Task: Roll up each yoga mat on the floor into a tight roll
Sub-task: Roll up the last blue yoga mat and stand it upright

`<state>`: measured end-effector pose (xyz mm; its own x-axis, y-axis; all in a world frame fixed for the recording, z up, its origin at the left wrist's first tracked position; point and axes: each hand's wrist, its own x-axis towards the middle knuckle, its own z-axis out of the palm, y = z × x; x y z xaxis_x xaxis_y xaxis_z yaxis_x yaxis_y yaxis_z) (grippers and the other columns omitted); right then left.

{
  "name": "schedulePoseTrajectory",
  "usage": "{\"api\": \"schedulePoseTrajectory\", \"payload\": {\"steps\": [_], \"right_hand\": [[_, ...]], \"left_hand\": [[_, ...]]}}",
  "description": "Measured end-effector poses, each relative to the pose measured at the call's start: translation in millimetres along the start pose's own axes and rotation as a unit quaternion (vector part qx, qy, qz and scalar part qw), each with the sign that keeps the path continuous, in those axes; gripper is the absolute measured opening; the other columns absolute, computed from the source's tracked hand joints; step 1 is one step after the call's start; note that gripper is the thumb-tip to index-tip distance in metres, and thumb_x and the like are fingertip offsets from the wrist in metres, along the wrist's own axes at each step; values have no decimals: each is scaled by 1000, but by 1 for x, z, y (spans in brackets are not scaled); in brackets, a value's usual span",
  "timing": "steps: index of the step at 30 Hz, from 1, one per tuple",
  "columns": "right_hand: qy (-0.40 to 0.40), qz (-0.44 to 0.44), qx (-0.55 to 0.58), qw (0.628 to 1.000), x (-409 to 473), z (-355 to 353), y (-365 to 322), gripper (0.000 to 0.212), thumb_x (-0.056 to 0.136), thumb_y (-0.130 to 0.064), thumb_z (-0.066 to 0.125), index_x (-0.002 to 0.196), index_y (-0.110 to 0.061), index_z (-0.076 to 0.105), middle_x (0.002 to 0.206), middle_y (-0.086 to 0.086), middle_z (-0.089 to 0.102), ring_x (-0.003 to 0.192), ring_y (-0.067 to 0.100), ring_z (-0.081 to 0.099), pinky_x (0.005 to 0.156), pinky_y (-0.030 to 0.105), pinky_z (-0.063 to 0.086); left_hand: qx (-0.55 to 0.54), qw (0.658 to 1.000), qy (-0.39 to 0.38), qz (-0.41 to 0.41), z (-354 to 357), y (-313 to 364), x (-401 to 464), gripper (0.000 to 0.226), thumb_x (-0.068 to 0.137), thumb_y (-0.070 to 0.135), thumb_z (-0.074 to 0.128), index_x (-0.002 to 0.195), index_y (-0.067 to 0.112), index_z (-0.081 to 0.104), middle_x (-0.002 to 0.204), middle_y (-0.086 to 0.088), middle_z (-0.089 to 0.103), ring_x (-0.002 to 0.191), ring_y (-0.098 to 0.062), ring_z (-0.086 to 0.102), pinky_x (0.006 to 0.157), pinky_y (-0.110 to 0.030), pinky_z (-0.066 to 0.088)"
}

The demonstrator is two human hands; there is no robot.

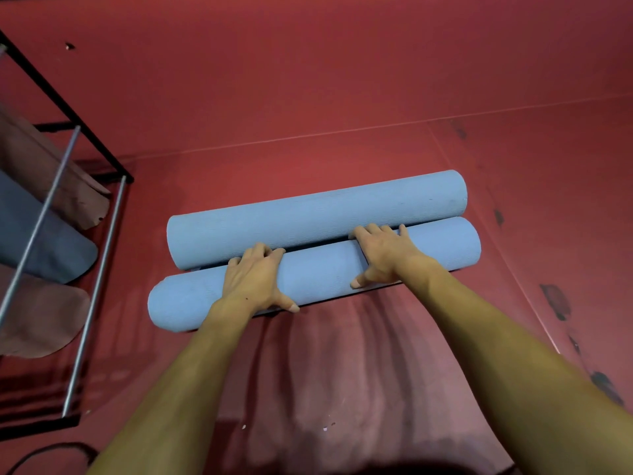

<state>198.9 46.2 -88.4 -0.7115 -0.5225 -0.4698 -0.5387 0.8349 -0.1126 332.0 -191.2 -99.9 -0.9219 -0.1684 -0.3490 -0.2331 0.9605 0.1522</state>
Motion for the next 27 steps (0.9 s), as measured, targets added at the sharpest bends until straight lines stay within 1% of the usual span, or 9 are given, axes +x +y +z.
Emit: {"api": "schedulePoseTrajectory", "payload": {"steps": [3, 6, 8, 10, 13, 16, 21, 24, 27], "right_hand": [[-4, -5, 2, 1000, -2, 1, 1, 105, 68, -69, 80, 153, -32, 30, 150, 3, 43, 143, 33, 36, 121, 71, 9], [-14, -6, -30, 999, -3, 8, -2, 121, 60, -77, 80, 157, -37, 21, 156, 0, 35, 148, 34, 25, 122, 71, 2], [6, 1, -59, 998, -2, 14, -4, 127, 54, -80, 82, 157, -39, 21, 154, 0, 37, 145, 35, 28, 121, 71, 6], [9, -2, -67, 998, 1, 12, -4, 123, 51, -81, 82, 154, -43, 27, 149, -1, 44, 138, 34, 38, 119, 68, 17], [-70, -15, -58, 996, 1, 1, 1, 104, 44, -79, 84, 136, -48, 46, 131, -8, 60, 126, 31, 51, 109, 59, 35], [-108, -15, -42, 993, 0, -3, 1, 102, 42, -78, 86, 131, -45, 48, 125, -12, 63, 122, 28, 53, 107, 56, 35], [-67, -16, -16, 998, -7, 4, 3, 117, 47, -76, 88, 142, -28, 42, 140, -5, 55, 133, 28, 45, 119, 63, 20], [-26, -36, -26, 999, -8, 7, 13, 125, 49, -85, 81, 156, -37, 38, 142, -1, 46, 124, 30, 39, 117, 48, 31], [-30, -43, -47, 998, -5, 5, 13, 131, 52, -89, 77, 162, -36, 28, 140, 2, 48, 123, 31, 40, 114, 45, 35]], "left_hand": [[7, 1000, 4, -2, 1, -1, 3, 110, 46, 81, 83, 140, 34, 49, 130, 6, 55, 123, -23, 54, 100, -44, 40], [8, 1000, 14, 11, -1, -3, 4, 92, 46, 82, 80, 122, 36, 56, 112, 8, 63, 108, -24, 62, 81, -39, 41], [-3, 1000, 12, 13, -6, -5, 5, 86, 43, 82, 79, 112, 36, 58, 103, 11, 67, 100, -23, 65, 72, -36, 42], [-26, 1000, -12, 10, -11, -7, 6, 86, 40, 84, 77, 111, 38, 61, 97, 15, 70, 96, -20, 67, 72, -36, 50], [-83, 989, -118, 22, -14, -10, 3, 80, 38, 85, 80, 107, 46, 67, 91, 23, 73, 91, -10, 69, 84, -40, 58], [-118, 982, -144, 24, -11, -12, -2, 73, 38, 85, 82, 102, 51, 67, 90, 29, 72, 90, -4, 67, 85, -41, 58], [-110, 989, -100, 20, -14, -5, -9, 85, 34, 87, 82, 108, 50, 68, 103, 27, 69, 105, -10, 65, 82, -41, 54], [-90, 994, -54, 4, -17, 0, -11, 116, 36, 83, 86, 141, 44, 57, 136, 22, 59, 131, -15, 55, 89, -42, 47], [-90, 995, -39, -8, -19, 2, -10, 122, 39, 78, 89, 148, 42, 51, 145, 16, 56, 137, -16, 51, 87, -42, 42]]}}
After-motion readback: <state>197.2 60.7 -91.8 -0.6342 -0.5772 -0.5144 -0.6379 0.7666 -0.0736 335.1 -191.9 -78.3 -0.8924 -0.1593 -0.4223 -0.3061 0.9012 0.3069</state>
